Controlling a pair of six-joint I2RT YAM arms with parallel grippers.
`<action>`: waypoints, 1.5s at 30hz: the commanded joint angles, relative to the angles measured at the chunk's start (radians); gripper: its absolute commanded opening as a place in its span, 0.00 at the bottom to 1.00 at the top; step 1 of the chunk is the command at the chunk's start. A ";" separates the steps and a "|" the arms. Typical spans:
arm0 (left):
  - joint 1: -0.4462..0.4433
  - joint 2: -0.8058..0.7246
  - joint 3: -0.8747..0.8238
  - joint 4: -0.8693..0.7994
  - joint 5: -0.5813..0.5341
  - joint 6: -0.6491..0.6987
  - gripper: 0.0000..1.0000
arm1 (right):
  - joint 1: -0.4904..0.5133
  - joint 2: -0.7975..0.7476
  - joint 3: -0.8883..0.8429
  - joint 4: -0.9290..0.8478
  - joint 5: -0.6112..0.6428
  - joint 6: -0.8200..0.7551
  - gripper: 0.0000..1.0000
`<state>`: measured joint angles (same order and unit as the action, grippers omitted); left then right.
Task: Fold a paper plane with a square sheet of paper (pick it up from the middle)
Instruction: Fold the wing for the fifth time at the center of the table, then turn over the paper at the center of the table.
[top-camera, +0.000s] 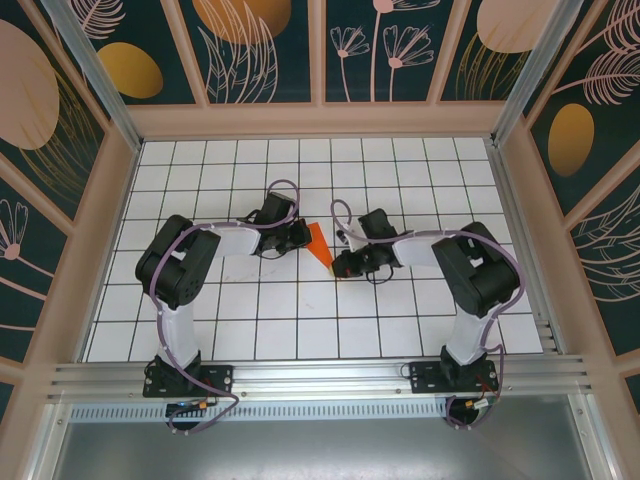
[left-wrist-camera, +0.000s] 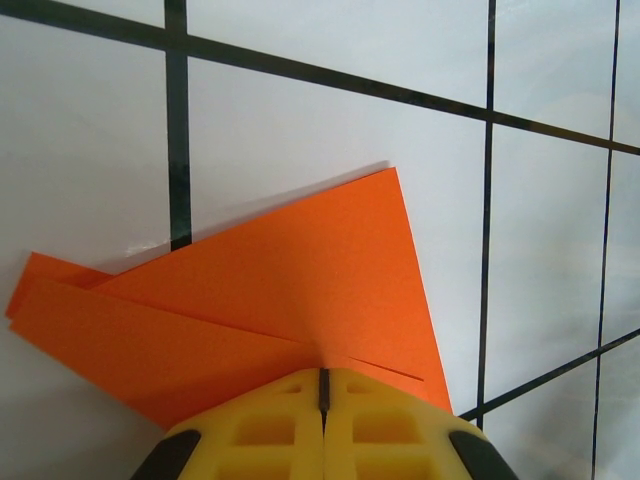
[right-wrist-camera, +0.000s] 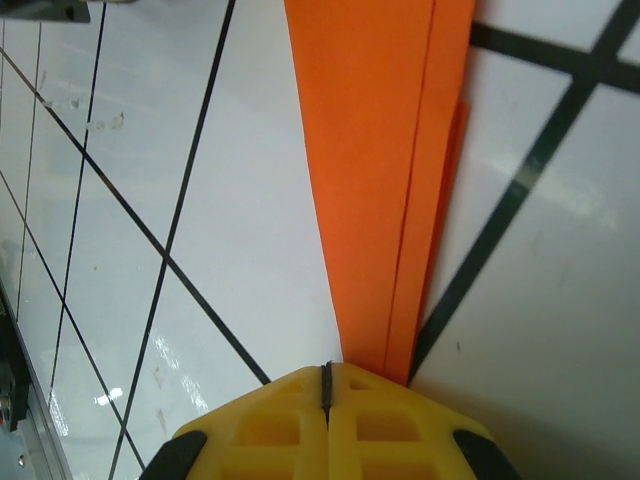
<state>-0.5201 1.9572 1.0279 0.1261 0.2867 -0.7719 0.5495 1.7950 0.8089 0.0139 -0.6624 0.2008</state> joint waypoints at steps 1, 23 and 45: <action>0.016 0.094 -0.025 -0.114 -0.165 -0.004 0.08 | 0.003 -0.014 -0.088 -0.152 0.000 0.038 0.00; 0.000 -0.118 0.057 -0.125 -0.090 -0.067 0.42 | -0.092 -0.326 -0.061 -0.014 0.225 0.173 0.32; -0.181 0.154 0.556 -0.823 -0.448 -0.335 0.60 | -0.210 -0.381 -0.152 0.065 0.359 0.182 0.66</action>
<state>-0.6930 2.0666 1.5227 -0.5037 -0.0959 -1.0679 0.3473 1.4403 0.6724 0.0505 -0.3283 0.3660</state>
